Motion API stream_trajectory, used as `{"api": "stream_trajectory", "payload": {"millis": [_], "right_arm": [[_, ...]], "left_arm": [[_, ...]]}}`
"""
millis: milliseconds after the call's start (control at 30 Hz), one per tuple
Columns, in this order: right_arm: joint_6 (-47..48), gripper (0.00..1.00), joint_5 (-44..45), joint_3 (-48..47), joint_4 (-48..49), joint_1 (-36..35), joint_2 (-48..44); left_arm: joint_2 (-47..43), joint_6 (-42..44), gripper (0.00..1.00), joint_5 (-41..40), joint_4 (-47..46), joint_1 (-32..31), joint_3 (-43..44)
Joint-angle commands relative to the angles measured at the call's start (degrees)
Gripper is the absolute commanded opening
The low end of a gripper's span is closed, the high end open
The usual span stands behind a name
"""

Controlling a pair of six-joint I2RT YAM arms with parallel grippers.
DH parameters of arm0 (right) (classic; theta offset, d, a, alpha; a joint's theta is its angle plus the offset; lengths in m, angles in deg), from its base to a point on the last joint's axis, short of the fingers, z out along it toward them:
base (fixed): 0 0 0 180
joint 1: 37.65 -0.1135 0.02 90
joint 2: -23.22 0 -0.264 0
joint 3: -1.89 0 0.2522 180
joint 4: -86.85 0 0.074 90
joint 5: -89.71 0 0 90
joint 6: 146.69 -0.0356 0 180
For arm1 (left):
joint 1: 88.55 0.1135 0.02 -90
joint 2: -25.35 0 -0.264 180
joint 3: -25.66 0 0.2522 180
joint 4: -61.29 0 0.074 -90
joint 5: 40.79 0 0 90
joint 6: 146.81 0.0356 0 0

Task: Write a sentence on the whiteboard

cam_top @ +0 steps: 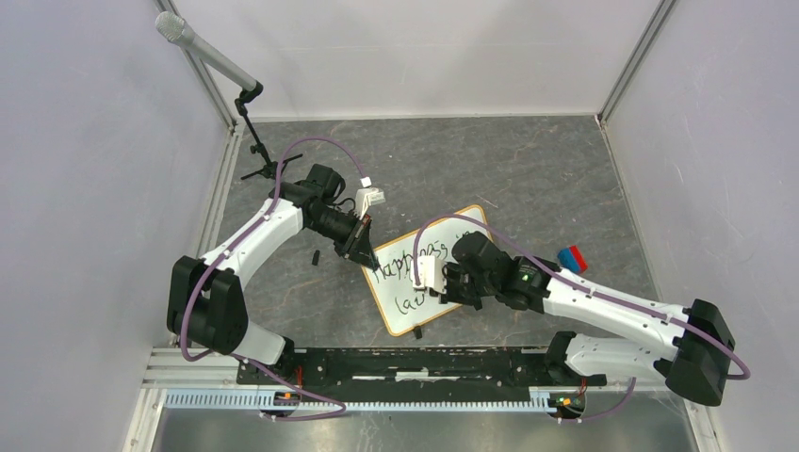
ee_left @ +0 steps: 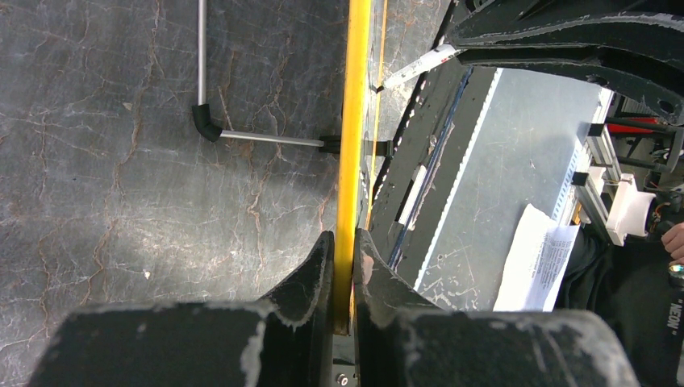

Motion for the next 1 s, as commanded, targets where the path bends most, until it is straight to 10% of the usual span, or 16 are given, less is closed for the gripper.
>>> {"api": "stream_trajectory", "payload": {"millis": [0,967], "right_arm": [[1.46,0.0,0.18,1.69,0.9,0.41,0.39],[0.45,0.0,4.62,-2.14,-1.12,1.44,-2.72]], "left_arm": [[0.32,-0.44,0.02,-8.32,0.45,-0.76,-1.94],[0.41,-0.53,0.02,-8.13,0.43,-0.74,-1.94]]}}
